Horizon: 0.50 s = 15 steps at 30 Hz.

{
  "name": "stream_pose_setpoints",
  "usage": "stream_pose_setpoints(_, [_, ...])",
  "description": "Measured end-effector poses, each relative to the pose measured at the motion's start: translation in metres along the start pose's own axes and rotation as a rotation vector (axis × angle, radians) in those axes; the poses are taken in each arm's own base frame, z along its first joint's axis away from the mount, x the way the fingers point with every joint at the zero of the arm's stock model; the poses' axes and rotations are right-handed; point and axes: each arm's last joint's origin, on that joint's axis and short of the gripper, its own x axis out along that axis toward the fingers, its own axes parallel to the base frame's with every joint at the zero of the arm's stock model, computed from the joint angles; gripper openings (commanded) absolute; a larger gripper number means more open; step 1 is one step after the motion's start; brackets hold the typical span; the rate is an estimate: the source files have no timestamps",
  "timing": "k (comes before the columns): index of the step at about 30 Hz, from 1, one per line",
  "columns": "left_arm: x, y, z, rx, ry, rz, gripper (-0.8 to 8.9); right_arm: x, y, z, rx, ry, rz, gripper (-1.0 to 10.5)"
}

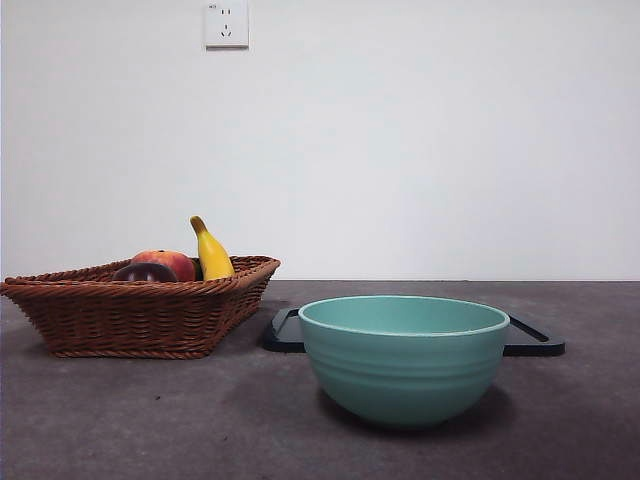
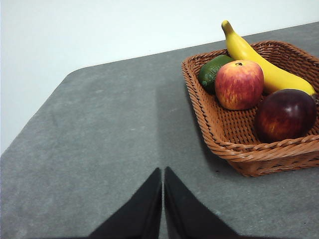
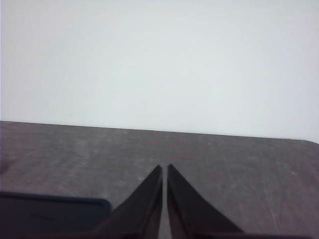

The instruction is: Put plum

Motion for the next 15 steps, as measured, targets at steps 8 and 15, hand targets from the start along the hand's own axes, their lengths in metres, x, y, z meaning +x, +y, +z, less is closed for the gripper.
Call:
stream_pose_setpoints(8, [0.0, 0.0, 0.0, -0.007, 0.0, 0.0, 0.06, -0.002, -0.001, -0.049, 0.002, 0.014, -0.036, 0.1])
stream_pose_setpoints(15, [0.0, 0.0, 0.0, -0.007, 0.0, 0.0, 0.07, -0.004, 0.0, -0.07, 0.005, 0.047, -0.039, 0.1])
